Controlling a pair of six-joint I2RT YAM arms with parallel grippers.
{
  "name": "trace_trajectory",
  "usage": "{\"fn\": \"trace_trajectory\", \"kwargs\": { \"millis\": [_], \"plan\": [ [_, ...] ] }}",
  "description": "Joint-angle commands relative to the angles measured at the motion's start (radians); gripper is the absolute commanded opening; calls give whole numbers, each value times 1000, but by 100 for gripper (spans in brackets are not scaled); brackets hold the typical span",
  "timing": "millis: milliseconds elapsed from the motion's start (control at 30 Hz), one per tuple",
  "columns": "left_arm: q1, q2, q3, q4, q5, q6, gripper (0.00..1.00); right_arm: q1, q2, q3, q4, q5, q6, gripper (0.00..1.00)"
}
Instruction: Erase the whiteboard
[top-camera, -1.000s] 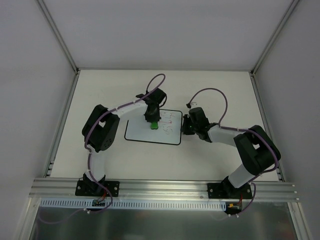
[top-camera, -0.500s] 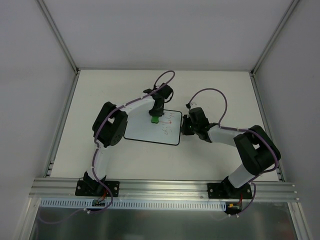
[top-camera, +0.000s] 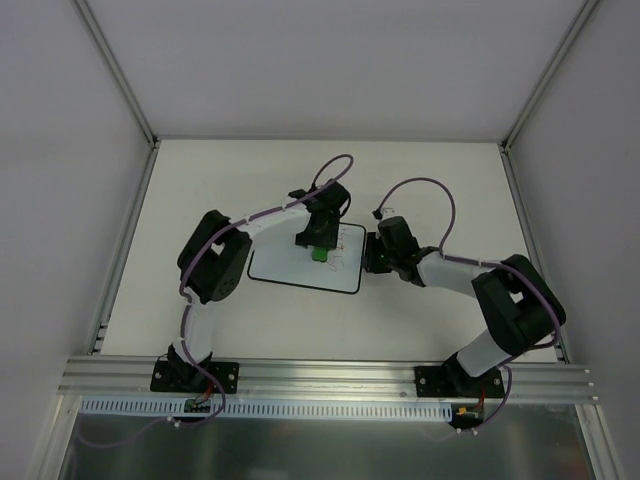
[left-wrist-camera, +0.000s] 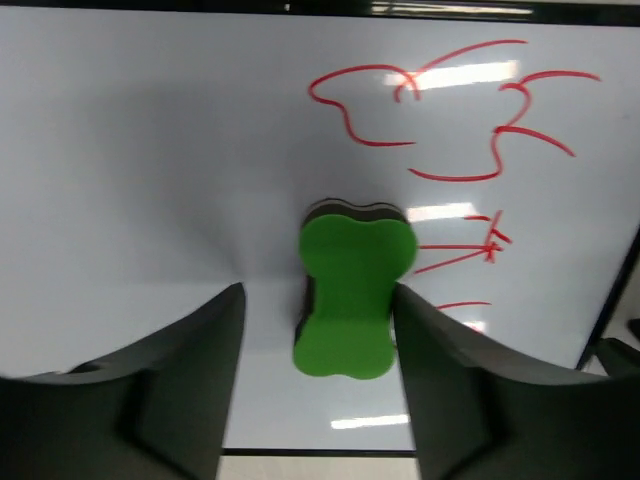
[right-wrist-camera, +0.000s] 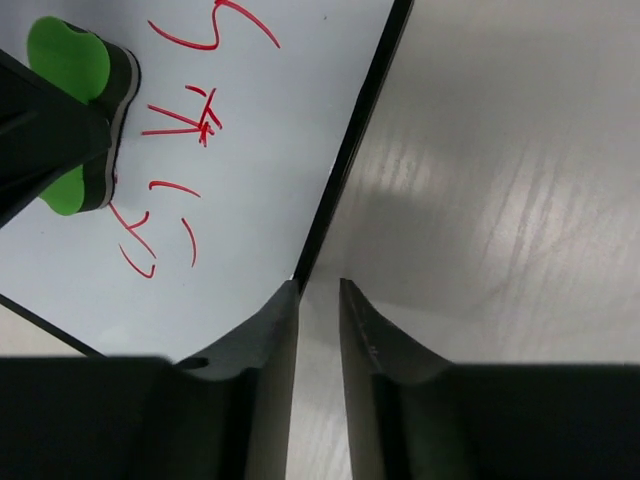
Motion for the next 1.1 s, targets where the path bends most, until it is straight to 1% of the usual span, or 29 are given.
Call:
{"fn": "trace_trajectory", "kwargs": {
  "millis": [0, 33, 67, 133, 167, 233, 267, 333, 367, 467, 533, 600, 667, 800, 900, 1067],
  "plan": [
    [15, -107, -2, -86, 22, -27, 66, 6, -51, 4, -143, 65, -55, 29],
    [19, -127, 3, -86, 21, -24, 80, 9, -71, 30, -159, 71, -66, 34],
    [23, -150, 7, -84, 15, -21, 85, 8, -80, 42, -174, 82, -73, 42],
    [40, -213, 7, -84, 7, -13, 93, 11, -104, 67, -209, 89, -92, 49],
    [51, -235, -6, -86, 7, -8, 98, 15, -112, 94, -226, 100, -98, 56],
    [75, -301, -34, -83, 6, -10, 99, 40, -115, 128, -245, 114, -106, 60],
    [107, -322, -75, -83, 1, -8, 99, 51, -106, 163, -258, 126, -109, 63],
    [140, -379, -123, -79, -26, 5, 99, 84, -89, 200, -266, 132, -103, 66],
    [178, -408, -172, -76, -24, 10, 98, 97, -59, 238, -271, 138, -101, 68],
    [238, -453, -256, -40, 13, 24, 96, 147, -5, 300, -286, 172, -77, 68],
    [293, -493, -351, 17, 19, 22, 94, 182, 55, 364, -301, 204, -55, 68],
    [339, -510, -416, 42, 32, 19, 93, 203, 111, 401, -312, 247, -17, 67],
    [359, -513, -460, 80, 38, 16, 93, 230, 147, 449, -314, 278, 6, 64],
    [402, -487, -485, 114, 82, -2, 91, 267, 225, 525, -326, 321, 52, 61],
    [413, -464, -484, 129, 73, -5, 90, 282, 285, 584, -360, 352, 86, 61],
    [420, -407, -464, 154, 59, -2, 89, 282, 348, 617, -367, 385, 137, 61]
  ]
}}
